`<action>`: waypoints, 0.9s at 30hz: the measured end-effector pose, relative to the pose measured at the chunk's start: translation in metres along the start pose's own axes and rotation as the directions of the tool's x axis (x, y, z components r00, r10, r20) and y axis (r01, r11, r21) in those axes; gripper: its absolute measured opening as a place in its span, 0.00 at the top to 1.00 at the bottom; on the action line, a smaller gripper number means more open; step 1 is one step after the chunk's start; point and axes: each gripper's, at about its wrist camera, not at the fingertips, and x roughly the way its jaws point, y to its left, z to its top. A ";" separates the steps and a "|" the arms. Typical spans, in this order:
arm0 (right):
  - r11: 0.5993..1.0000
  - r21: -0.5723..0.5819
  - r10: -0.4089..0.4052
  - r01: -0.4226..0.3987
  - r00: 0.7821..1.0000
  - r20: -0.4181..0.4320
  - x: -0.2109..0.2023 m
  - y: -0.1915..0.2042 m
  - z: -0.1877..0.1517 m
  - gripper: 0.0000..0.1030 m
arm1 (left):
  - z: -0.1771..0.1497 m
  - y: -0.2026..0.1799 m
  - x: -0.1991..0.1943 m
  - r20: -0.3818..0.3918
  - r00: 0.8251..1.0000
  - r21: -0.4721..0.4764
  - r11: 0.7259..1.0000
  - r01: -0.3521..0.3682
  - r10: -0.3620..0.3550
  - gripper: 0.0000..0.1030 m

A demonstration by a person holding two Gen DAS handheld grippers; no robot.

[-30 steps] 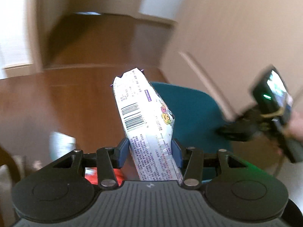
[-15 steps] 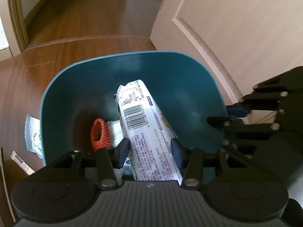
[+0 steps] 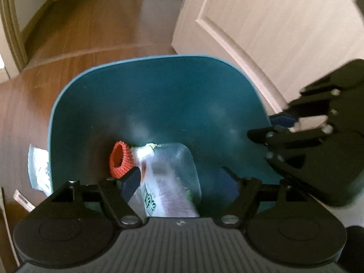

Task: Collect trash
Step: 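Reach to the brown-red wrapper on the floor and grasp it with the left gripper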

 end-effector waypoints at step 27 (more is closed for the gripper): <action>0.994 0.067 0.097 -0.089 0.986 -0.132 0.026 -0.007 0.008 0.77 | -0.097 0.175 -0.081 0.100 0.950 -0.355 0.903 -0.243 0.295 0.24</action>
